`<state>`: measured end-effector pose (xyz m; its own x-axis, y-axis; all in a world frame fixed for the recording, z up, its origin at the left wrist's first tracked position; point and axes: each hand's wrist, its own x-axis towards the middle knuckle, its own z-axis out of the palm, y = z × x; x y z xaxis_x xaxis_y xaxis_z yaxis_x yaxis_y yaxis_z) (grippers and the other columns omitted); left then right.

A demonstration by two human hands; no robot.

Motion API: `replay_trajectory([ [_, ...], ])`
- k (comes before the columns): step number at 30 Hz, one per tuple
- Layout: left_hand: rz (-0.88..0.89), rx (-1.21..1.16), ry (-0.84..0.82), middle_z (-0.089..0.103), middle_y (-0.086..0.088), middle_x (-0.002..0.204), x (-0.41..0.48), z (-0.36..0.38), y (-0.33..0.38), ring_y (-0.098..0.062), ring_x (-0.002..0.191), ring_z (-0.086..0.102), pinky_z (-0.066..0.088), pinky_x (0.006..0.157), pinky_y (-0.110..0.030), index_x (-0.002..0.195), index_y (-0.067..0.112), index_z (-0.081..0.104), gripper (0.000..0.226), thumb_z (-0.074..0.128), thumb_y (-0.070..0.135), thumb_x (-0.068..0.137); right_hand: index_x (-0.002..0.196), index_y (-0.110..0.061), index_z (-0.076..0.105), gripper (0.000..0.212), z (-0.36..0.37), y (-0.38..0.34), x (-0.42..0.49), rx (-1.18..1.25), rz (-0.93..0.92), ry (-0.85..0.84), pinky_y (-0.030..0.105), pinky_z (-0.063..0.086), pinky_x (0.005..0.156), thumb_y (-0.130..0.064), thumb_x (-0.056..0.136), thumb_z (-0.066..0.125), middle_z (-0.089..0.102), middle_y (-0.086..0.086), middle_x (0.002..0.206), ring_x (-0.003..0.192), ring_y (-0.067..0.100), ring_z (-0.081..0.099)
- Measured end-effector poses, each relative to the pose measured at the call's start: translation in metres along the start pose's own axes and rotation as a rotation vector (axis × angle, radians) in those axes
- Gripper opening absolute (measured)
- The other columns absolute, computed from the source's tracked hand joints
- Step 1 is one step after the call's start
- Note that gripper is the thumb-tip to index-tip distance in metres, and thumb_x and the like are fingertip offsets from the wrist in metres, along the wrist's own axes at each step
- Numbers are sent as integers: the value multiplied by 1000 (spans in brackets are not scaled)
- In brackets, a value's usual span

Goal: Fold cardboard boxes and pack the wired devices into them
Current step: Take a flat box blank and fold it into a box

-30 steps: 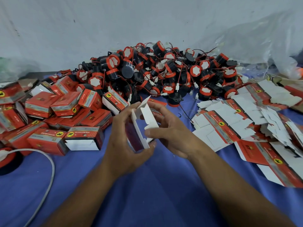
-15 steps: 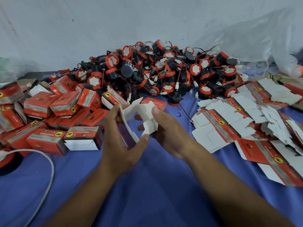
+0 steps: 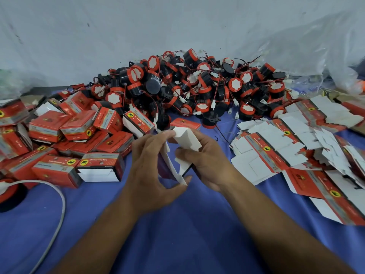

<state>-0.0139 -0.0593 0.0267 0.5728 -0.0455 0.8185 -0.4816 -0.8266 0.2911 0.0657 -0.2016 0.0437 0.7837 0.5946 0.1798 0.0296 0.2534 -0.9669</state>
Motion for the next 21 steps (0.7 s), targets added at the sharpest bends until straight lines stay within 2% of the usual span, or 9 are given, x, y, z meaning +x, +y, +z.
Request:
replay_trajectory([
  [2, 5, 7, 13, 49, -1, 126, 1, -3, -1, -21, 115, 42, 47, 93, -42, 131, -4, 47, 84, 82, 41, 70, 119, -11, 67, 38, 0, 0, 0, 18, 16, 10, 27, 53, 79, 13, 90, 60, 71, 11, 113, 98, 18, 63],
  [4, 21, 17, 57, 52, -5, 123, 1, -4, -2, -20, 113, 41, 48, 87, -44, 133, 3, 41, 85, 82, 44, 70, 117, -9, 67, 37, 1, 1, 1, 64, 36, 12, 25, 53, 75, 14, 89, 60, 73, 3, 102, 90, 15, 64],
  [9, 17, -2, 131, 46, -1, 116, 1, -6, -4, -34, 103, 50, 52, 71, -52, 127, 7, 40, 84, 84, 44, 67, 111, -7, 70, 31, 7, 2, -2, 99, 66, 19, 27, 50, 55, 11, 94, 52, 71, 4, 87, 71, 15, 66],
  [12, 39, -12, 100, 49, -3, 117, 2, -7, -4, -29, 107, 47, 53, 77, -46, 131, 8, 38, 85, 83, 43, 68, 102, -19, 74, 35, 11, 4, -4, 20, 24, 33, 26, 48, 55, 5, 97, 49, 68, 4, 76, 67, 12, 64],
  [15, 51, 10, 68, 50, -8, 120, 2, -7, -5, -32, 109, 50, 47, 92, -33, 134, 5, 37, 82, 80, 40, 73, 101, -23, 76, 21, 13, 3, -3, 93, 21, 8, 25, 48, 56, -13, 96, 58, 63, 10, 81, 69, 12, 64],
  [18, 25, 120, 47, 56, -17, 118, 3, -7, -7, -32, 109, 50, 45, 95, -39, 136, -1, 42, 80, 75, 42, 78, 101, -29, 77, 18, 12, 5, -4, 164, 18, -63, 25, 50, 58, -24, 90, 63, 68, 2, 90, 78, 12, 67],
  [21, 2, 168, 46, 54, -18, 121, 5, -8, -8, -32, 109, 49, 44, 95, -41, 135, -6, 49, 84, 63, 60, 85, 114, -18, 70, 27, 10, 9, -3, 132, -43, -56, 31, 56, 75, -17, 87, 72, 72, 1, 101, 89, 20, 69],
])
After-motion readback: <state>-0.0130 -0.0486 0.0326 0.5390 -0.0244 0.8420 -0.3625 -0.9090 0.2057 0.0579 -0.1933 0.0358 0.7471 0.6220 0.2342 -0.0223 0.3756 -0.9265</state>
